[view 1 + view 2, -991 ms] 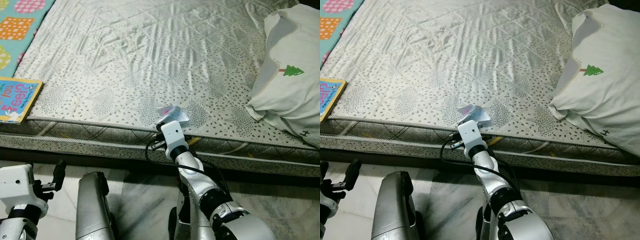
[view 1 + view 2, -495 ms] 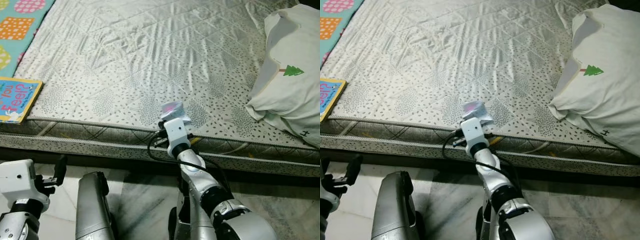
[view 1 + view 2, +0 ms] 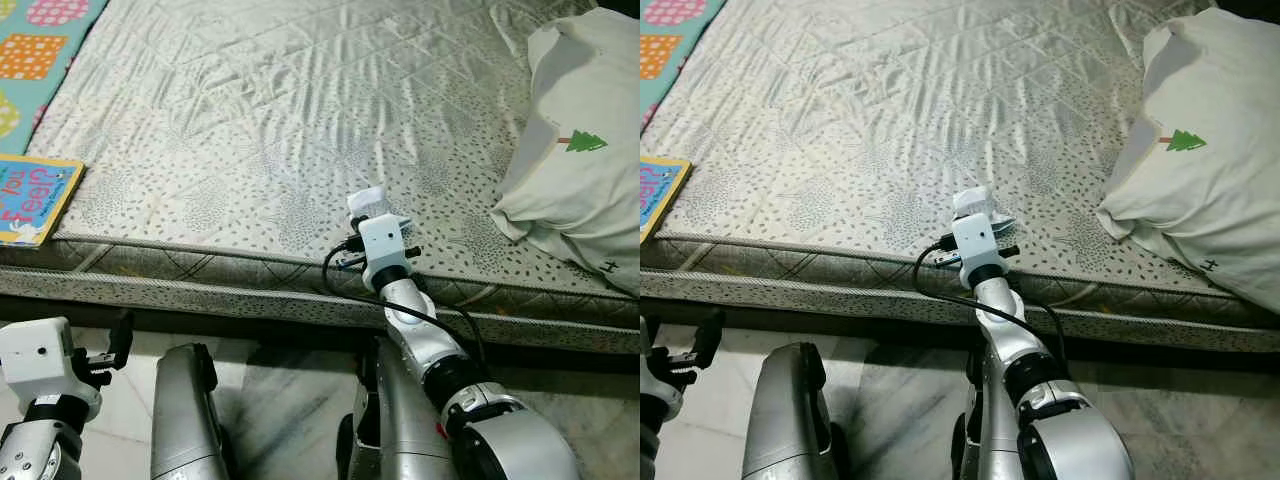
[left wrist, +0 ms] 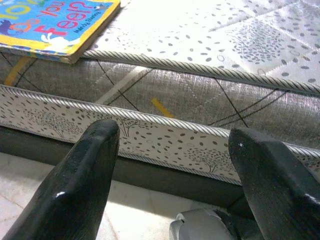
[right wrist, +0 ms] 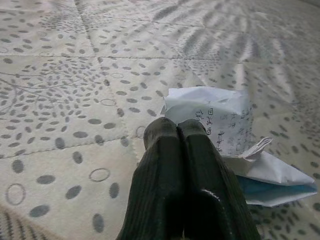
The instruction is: Clean up the room
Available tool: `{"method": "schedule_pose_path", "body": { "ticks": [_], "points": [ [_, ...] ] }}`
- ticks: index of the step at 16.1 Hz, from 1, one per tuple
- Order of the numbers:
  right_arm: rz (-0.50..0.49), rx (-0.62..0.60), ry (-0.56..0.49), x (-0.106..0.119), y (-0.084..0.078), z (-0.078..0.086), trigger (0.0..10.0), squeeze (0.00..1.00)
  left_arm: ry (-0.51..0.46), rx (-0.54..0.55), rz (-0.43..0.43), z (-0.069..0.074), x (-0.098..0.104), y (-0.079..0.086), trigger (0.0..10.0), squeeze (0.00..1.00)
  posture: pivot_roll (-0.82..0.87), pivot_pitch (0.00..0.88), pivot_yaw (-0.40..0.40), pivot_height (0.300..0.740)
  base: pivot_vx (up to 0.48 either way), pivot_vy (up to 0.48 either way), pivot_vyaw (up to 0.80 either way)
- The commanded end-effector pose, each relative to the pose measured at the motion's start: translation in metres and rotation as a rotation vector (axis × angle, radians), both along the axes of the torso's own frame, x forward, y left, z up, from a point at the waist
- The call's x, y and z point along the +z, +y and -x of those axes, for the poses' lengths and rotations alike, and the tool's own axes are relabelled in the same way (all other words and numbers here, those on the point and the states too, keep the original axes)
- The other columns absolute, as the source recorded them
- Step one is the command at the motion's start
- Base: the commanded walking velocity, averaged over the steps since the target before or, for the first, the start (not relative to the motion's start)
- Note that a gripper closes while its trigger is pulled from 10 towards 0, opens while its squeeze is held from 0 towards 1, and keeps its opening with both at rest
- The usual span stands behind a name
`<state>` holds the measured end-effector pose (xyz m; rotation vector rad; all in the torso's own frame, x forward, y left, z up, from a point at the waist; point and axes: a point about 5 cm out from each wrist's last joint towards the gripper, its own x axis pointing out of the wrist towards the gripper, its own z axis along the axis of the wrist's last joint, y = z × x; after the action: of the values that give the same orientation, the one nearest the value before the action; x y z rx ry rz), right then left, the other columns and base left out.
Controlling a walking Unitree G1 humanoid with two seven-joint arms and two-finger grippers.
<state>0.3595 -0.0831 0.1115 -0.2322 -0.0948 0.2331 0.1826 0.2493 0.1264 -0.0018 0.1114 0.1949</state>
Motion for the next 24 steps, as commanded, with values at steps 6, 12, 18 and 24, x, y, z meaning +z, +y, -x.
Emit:
{"method": "schedule_pose_path", "body": {
  "ticks": [6, 12, 18, 24],
  "points": [
    [-0.009, 0.043, -0.078, 0.011, -0.005, 0.001, 10.0, 1.00, 0.015, 0.005, -0.005, 0.003, -0.004, 0.000, 10.0, 0.00, 0.21, 0.220, -0.092, 0.503, 0.000, 0.000, 0.00],
    [-0.032, -0.010, -0.104, 0.022, 0.002, -0.004, 10.0, 1.00, 0.010, 0.007, -0.012, 0.003, -0.002, 0.001, 10.0, 0.00, 0.22, 0.220, -0.090, 0.503, 0.000, 0.000, 0.00],
    [-0.039, -0.150, 0.056, 0.006, 0.002, -0.008, 10.0, 1.00, 0.012, 0.007, -0.009, 0.003, -0.003, 0.001, 10.0, 0.00, 0.22, 0.222, -0.089, 0.503, 0.000, 0.000, 0.00],
    [-0.064, -0.237, 0.084, 0.002, -0.005, -0.009, 10.0, 1.00, 0.014, 0.009, -0.007, 0.004, -0.003, 0.000, 10.0, 0.00, 0.22, 0.227, -0.087, 0.503, 0.000, 0.000, 0.00]
  ]
}}
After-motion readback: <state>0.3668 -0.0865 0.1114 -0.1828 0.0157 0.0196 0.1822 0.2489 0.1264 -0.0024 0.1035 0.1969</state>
